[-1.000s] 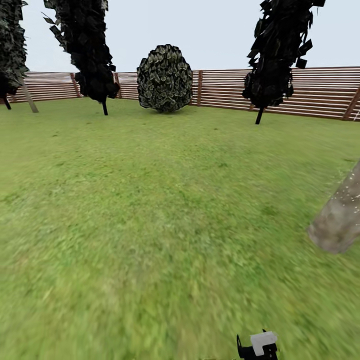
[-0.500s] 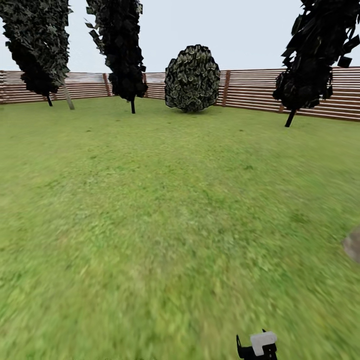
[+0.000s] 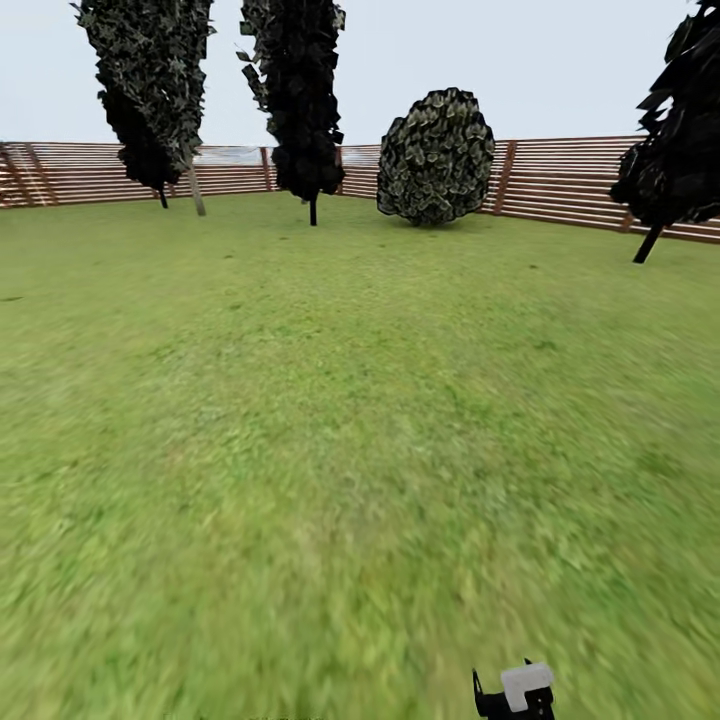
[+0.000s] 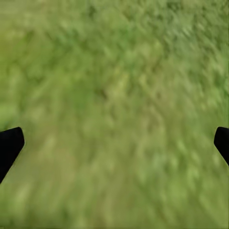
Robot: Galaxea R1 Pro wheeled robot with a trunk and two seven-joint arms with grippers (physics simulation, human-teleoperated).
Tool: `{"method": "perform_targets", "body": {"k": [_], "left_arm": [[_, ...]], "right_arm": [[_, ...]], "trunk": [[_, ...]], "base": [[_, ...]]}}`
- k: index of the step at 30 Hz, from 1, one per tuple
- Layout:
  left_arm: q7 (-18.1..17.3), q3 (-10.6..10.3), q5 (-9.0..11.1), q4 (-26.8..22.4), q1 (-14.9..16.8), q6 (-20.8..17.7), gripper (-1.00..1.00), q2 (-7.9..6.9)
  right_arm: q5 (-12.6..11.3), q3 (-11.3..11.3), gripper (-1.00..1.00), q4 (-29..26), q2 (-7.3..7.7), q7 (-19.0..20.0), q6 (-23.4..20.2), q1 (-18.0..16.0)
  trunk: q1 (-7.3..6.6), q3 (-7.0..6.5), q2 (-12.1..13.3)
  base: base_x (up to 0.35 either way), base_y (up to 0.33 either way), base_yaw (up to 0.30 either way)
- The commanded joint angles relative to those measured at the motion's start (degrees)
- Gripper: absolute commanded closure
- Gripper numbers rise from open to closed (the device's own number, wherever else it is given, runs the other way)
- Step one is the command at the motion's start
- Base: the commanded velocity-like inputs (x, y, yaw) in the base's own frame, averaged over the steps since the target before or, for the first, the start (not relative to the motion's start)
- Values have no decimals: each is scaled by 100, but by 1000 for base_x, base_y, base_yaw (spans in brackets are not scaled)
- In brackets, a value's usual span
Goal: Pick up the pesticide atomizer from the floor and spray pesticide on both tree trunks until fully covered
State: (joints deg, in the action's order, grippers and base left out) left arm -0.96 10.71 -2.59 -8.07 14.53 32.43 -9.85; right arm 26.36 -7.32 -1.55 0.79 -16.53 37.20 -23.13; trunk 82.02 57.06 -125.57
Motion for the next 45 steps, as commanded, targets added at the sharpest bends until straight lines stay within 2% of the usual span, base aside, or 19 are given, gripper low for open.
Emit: {"method": "perform_targets", "body": {"k": [1,10,27,45], "left_arm": [[-10,36,-24,7,6,18,100,2],[-12,29,-40,16,6,18,100,0],[-12,23,-54,24,6,0,100,1],[-10,28,-23,37,6,0,100,9]], "right_arm": [[62,-42,-100,5,1,-25,15,-4],[61,-42,-100,5,-58,-25,15,-4],[58,-42,-100,5,-61,-25,15,0],[62,-42,-100,6,-61,-25,15,1]], "trunk": [[-1,4,-2],[-1,4,-2],[-1,4,-2],[-1,4,-2]], "base": [[0,0,285],[0,0,285],[0,5,285],[0,292,284]]}}
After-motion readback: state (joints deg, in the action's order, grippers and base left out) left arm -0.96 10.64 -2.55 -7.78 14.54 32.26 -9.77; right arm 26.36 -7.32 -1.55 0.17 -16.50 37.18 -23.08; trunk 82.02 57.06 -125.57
